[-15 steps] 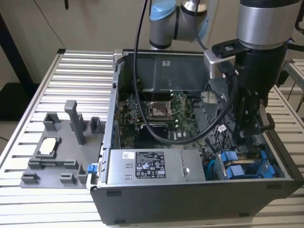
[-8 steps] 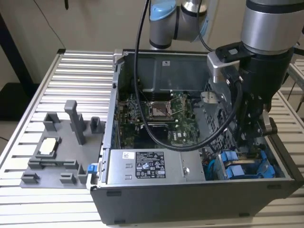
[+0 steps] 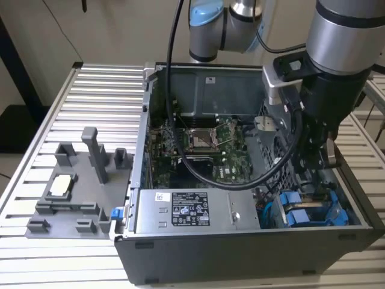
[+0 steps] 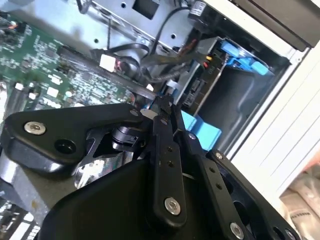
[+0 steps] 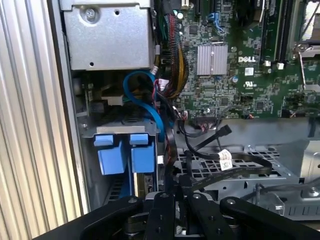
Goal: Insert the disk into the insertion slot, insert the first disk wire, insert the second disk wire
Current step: 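Insert the second disk wire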
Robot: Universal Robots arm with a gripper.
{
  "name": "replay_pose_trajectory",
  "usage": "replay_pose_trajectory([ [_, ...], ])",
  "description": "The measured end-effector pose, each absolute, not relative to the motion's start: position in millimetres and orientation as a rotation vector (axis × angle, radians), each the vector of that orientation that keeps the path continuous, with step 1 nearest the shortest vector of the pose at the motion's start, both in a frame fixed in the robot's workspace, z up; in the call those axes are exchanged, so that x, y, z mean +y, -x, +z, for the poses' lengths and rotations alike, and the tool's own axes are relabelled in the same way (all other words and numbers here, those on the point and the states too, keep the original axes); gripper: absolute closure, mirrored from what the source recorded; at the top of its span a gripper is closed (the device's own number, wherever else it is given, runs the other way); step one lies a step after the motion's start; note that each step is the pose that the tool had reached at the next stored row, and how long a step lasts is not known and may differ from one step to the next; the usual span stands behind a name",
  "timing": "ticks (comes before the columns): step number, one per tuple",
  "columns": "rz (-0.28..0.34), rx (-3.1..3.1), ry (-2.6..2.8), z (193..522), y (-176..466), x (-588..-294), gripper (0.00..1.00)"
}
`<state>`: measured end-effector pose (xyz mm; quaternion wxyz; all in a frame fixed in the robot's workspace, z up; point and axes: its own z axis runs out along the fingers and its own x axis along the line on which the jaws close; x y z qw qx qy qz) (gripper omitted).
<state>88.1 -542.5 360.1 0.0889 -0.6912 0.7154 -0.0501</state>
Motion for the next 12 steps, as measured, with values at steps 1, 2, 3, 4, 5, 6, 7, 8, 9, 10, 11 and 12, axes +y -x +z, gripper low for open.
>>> replay_pose_trajectory([
  [1,-0.142,2.128,2.055,360.1,-88.8,-544.0,0.84],
  [2,-0.139,2.13,2.057,360.2,-89.7,-545.5,0.84],
  [3,-0.134,2.133,2.059,360.2,-90.9,-547.0,0.84],
  [4,-0.13,2.135,2.061,360.2,-92.1,-548.5,0.84],
  [5,-0.125,2.137,2.063,360.1,-93.3,-550.0,0.84],
  [6,-0.121,2.139,2.064,360.2,-94.5,-551.4,0.84],
  [7,-0.117,2.141,2.066,360.1,-95.6,-552.8,0.84],
  [8,-0.113,2.143,2.067,360.1,-96.8,-554.1,0.84],
  [9,-0.109,2.145,2.069,360.1,-98.1,-555.6,0.84],
  [10,-0.106,2.147,2.07,360.2,-99.2,-557.0,0.84],
  [11,-0.102,2.148,2.072,360.2,-100.4,-558.3,0.84],
  [12,-0.099,2.15,2.073,360.2,-101.6,-559.9,0.84],
])
